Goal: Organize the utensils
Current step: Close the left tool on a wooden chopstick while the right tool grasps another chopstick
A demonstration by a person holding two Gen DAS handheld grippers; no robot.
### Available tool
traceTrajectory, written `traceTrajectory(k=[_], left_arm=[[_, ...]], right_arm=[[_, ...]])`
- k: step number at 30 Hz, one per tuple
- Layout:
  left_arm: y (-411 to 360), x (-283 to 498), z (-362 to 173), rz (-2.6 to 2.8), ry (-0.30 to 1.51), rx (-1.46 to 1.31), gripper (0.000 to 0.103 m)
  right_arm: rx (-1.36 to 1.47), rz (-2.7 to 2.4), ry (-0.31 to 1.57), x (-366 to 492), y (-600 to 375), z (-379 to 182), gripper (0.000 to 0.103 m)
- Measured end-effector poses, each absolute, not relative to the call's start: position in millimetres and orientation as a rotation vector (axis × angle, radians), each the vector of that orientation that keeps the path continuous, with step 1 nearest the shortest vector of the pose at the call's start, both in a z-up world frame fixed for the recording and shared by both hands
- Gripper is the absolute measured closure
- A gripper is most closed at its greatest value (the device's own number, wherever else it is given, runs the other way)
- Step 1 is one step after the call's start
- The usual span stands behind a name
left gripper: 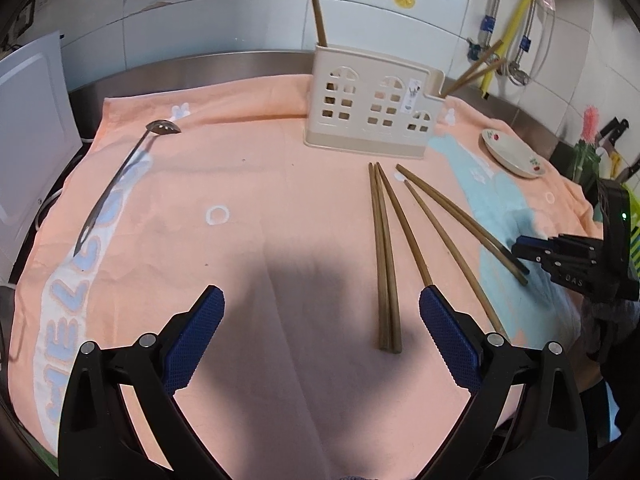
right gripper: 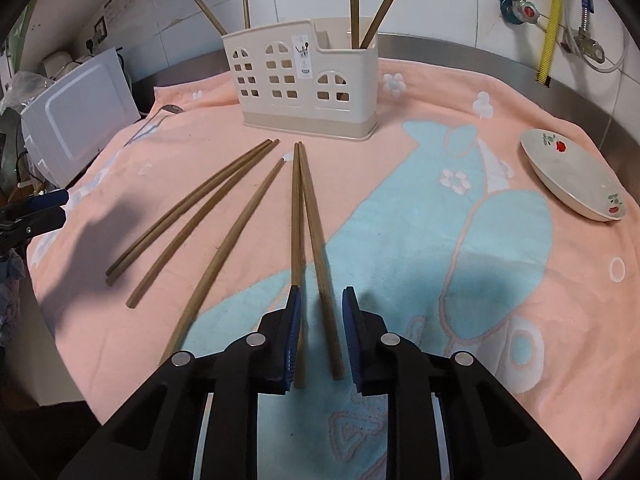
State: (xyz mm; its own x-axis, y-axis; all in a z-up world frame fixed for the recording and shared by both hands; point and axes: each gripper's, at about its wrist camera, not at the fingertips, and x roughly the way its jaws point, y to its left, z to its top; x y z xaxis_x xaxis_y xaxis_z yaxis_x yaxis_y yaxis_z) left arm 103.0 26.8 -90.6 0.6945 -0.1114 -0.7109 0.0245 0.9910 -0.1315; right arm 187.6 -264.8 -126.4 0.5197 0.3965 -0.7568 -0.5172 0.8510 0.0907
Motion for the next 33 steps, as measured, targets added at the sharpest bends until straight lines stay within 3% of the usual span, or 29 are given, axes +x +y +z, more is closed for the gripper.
traceTrajectory(k=[12,26,30,33], left_arm=[[3.7,122.9,-105.0,-0.120,0.858,-0.076,0.028],[-6.6,147.1,-122.8,-0.166,0.924,-0.104,0.068],[-10.1,156.0,-127.3,-0.176,0.939,-0.121,0.071],[-13.4,162.2,-131.6,-0.181,0.949,-0.124,0.080]], right_arm=[[-0.239,0.546,0.876,191.7,-257.0,-138.2,0.094],[-0.250,0.544,0.873,196.4,-252.8,-141.8,0.094],[-0.245,0.543,0.875,196.3,-253.3,-141.8,0.095],[-0.242,0.542,0.875,195.9,-253.7,-141.8,0.095]])
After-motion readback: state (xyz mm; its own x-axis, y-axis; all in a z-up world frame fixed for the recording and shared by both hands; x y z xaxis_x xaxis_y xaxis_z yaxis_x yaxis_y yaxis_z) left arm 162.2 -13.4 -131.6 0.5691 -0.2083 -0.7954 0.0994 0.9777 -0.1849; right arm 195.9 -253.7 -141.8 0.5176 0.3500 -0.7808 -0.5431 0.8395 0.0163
